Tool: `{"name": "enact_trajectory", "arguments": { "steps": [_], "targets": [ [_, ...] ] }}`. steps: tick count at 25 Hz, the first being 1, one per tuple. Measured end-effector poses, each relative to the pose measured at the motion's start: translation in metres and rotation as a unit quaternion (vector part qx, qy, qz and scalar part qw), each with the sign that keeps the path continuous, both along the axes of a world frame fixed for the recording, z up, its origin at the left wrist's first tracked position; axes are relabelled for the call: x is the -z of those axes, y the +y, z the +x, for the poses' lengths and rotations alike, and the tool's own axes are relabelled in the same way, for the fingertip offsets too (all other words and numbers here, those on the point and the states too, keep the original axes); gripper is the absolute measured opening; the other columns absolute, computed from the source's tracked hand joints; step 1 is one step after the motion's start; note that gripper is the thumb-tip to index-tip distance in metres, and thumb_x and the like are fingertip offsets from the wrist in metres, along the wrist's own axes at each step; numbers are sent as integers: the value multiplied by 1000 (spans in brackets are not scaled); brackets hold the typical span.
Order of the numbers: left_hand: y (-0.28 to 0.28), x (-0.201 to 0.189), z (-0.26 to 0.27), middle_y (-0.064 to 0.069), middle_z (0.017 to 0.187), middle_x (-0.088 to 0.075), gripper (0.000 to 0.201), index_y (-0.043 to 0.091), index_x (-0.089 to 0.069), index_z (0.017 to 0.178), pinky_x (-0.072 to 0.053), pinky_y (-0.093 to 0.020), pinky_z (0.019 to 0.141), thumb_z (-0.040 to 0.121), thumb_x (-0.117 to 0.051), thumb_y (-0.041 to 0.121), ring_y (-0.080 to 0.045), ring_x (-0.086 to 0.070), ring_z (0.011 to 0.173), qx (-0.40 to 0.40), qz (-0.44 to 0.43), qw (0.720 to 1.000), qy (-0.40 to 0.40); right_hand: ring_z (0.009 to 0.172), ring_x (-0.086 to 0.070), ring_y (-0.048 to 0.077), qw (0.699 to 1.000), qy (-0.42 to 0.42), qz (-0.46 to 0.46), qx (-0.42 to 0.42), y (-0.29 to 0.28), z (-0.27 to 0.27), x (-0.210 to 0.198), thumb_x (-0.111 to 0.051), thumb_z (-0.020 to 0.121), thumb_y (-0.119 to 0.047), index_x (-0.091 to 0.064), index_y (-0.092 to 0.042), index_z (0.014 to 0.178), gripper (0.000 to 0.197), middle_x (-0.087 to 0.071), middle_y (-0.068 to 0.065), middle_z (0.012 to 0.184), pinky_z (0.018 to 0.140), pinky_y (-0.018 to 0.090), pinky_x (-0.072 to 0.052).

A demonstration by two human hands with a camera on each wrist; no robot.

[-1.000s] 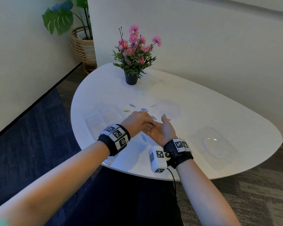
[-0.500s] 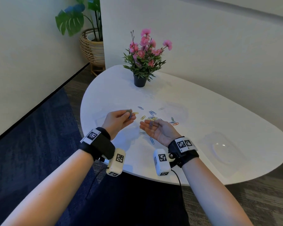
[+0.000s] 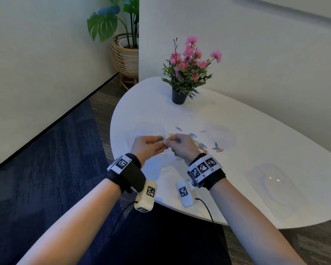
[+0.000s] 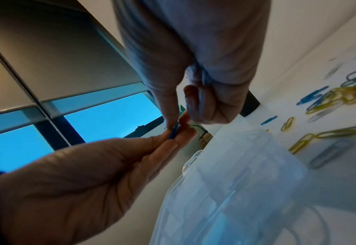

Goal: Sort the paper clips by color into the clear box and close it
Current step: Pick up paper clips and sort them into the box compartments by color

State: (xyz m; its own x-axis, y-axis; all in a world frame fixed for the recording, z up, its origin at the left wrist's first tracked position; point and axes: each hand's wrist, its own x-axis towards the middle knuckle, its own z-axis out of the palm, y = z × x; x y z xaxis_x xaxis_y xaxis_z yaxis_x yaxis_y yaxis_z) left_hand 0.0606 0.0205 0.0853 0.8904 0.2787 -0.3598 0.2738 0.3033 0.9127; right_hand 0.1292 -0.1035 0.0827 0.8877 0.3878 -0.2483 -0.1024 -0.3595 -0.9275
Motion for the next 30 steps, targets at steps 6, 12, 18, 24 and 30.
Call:
{"name": "enact_trajectory", "arguments": {
  "steps": [6,12,18,24,30],
  "targets": [
    [20,-7,-9,-20,111,-66,33,-7,-55,122,-57,-20,77,91,-55,1,-22,-67,93,26,-11,1000,-6,46,-32,14,992,123,29,8,4,8,-7,-50,91,-8,-51,-10,65,27,-38,3,57,43,23,-21],
    [50,-4,-21,-10,97,-67,21,-1,-58,113,-57,-24,78,95,-49,4,-17,-66,90,-36,-21,999,35,53,-45,19,982,172,61,48,-7,21,-6,-34,90,-1,-42,-8,67,25,-49,10,69,44,24,-32],
    [48,2,-27,-18,97,-67,29,-1,-59,100,-57,-25,71,100,-40,20,-23,-67,84,23,-5,989,149,59,-53,17,980,27,-164,-111,6,25,-3,-39,95,-11,-58,-2,85,23,-60,9,76,51,23,-40],
    [33,-3,-25,-14,96,-57,28,2,-54,107,-49,-22,67,99,-40,25,-19,-59,75,54,97,980,166,87,-67,27,969,-39,-206,-130,-9,28,-12,-47,93,-15,-63,10,104,32,-66,12,103,78,37,-56],
    [44,9,-44,-8,105,-67,30,4,-59,118,-52,-24,75,98,-44,19,-18,-65,92,18,148,984,102,64,-65,19,962,-55,-266,-35,-90,29,-7,-60,86,-12,-68,-7,79,12,-72,15,82,62,28,-55]
  ]
}}
